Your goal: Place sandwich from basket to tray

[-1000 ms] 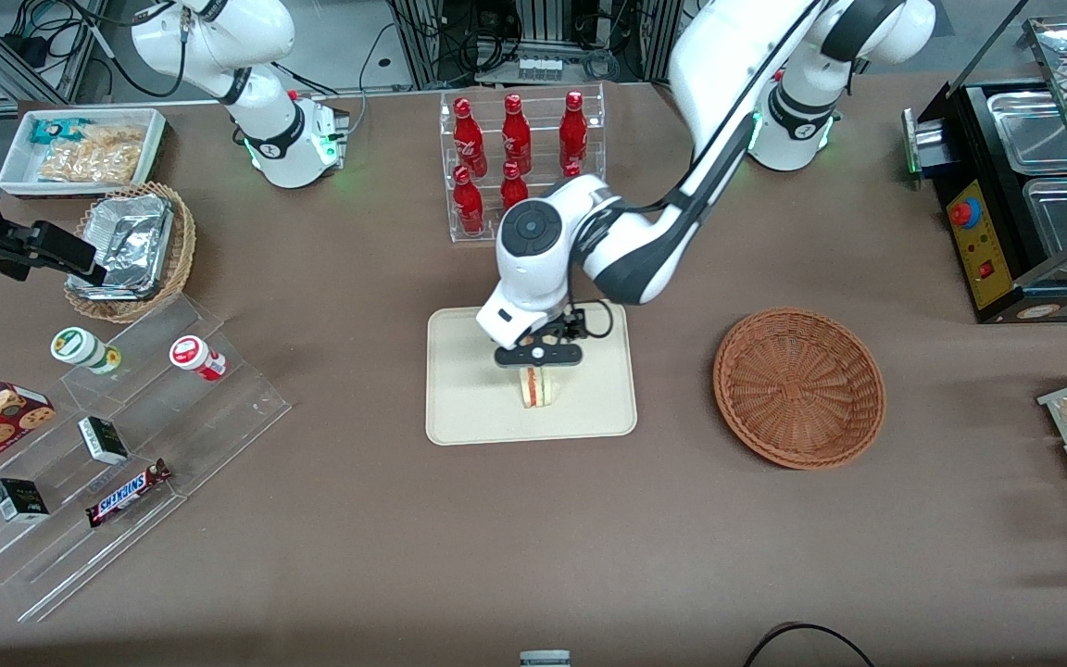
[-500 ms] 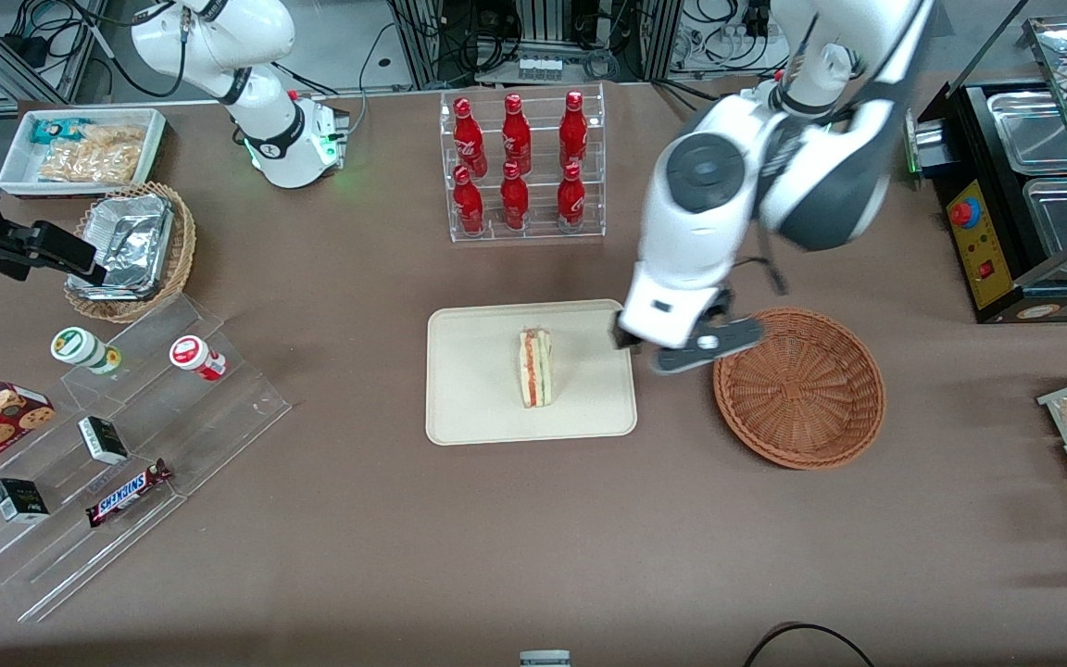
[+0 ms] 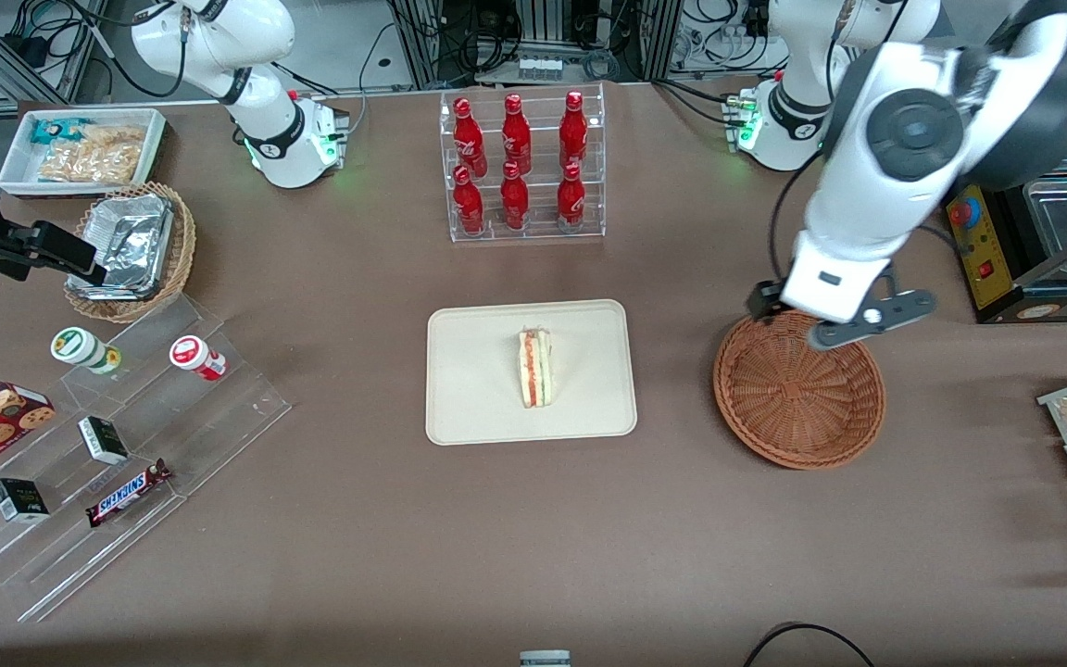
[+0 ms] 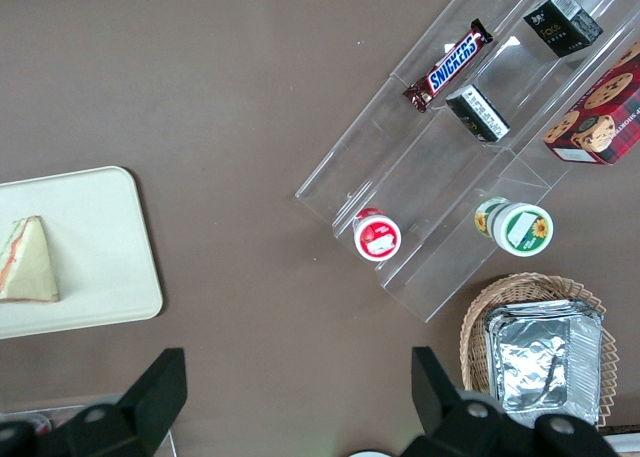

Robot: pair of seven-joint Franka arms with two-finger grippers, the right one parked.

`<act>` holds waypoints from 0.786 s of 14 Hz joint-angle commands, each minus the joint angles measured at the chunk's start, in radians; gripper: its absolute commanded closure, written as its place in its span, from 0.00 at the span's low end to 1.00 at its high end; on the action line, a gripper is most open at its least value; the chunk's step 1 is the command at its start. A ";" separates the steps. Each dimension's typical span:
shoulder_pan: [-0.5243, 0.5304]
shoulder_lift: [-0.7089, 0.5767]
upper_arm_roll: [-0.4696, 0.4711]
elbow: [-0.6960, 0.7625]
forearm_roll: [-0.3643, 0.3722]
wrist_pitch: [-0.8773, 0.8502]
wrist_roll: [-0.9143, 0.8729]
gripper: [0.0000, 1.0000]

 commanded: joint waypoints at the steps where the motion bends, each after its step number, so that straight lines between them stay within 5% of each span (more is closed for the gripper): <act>1: 0.093 -0.071 -0.012 -0.033 -0.047 -0.062 0.168 0.00; 11: 0.281 -0.134 -0.010 -0.010 -0.094 -0.140 0.495 0.00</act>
